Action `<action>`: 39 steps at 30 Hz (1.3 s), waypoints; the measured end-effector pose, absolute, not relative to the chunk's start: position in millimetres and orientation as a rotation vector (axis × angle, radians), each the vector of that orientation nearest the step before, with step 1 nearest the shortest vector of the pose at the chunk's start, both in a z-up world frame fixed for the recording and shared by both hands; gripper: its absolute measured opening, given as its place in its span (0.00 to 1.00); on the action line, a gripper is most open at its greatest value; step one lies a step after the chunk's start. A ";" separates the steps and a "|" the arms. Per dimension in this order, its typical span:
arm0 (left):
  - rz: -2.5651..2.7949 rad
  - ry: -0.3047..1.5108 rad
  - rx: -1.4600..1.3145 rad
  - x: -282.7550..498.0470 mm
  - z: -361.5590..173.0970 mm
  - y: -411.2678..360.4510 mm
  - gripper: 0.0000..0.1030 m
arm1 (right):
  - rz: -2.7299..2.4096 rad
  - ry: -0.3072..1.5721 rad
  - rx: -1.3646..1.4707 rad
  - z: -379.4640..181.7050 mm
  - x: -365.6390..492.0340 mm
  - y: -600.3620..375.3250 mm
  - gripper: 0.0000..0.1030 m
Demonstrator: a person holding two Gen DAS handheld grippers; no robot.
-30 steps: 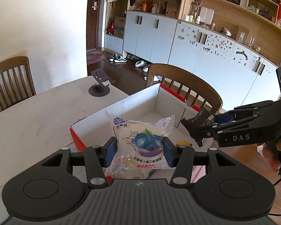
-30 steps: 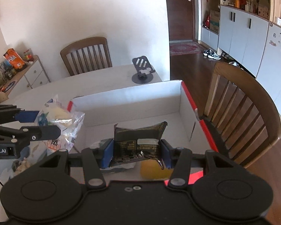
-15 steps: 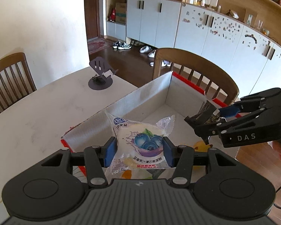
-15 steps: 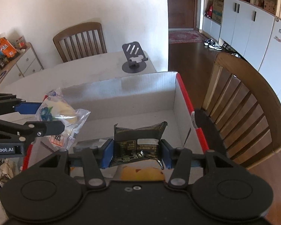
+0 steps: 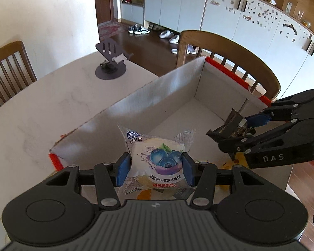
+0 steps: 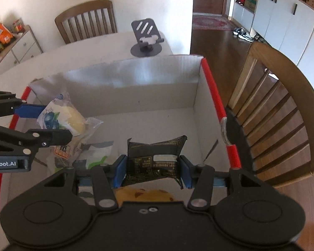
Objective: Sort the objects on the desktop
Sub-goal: 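Carry the blueberry bread bag and dark snack into the red shoebox with both tools, then open both tools to release the bread bag and dark snack in the box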
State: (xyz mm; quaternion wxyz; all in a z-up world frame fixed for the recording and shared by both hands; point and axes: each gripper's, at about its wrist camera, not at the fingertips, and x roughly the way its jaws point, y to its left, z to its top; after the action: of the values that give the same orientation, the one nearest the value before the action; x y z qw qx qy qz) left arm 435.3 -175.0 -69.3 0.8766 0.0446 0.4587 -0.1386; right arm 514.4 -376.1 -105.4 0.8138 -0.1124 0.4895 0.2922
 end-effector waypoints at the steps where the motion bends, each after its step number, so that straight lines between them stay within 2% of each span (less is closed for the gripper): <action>1: -0.289 0.964 0.094 436.4 -71.3 -176.3 0.50 | 0.627 1.049 -0.250 -107.1 515.7 -373.9 0.50; 14: -0.283 1.043 0.052 453.8 -88.6 -177.7 0.50 | 0.677 1.125 -0.329 -126.8 524.8 -357.7 0.50; 22: -0.279 1.045 0.032 454.5 -86.4 -177.4 0.53 | 0.685 1.127 -0.326 -129.3 529.4 -357.6 0.56; 23: -0.277 1.046 0.030 456.0 -86.6 -177.2 0.53 | 0.684 1.127 -0.324 -129.3 529.9 -358.2 0.61; 30: -0.273 1.030 0.012 454.3 -81.0 -175.0 0.68 | 0.702 1.112 -0.319 -124.7 526.6 -361.8 0.65; 39: -0.279 0.988 -0.012 444.8 -66.6 -173.2 0.69 | 0.717 1.087 -0.313 -111.7 513.9 -372.4 0.66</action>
State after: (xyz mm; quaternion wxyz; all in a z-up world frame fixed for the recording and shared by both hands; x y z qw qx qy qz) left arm 444.8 -173.2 -66.6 0.8711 -0.0057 0.4726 -0.1336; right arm 513.9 -372.4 -111.7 0.7840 -0.1452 0.5037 0.3325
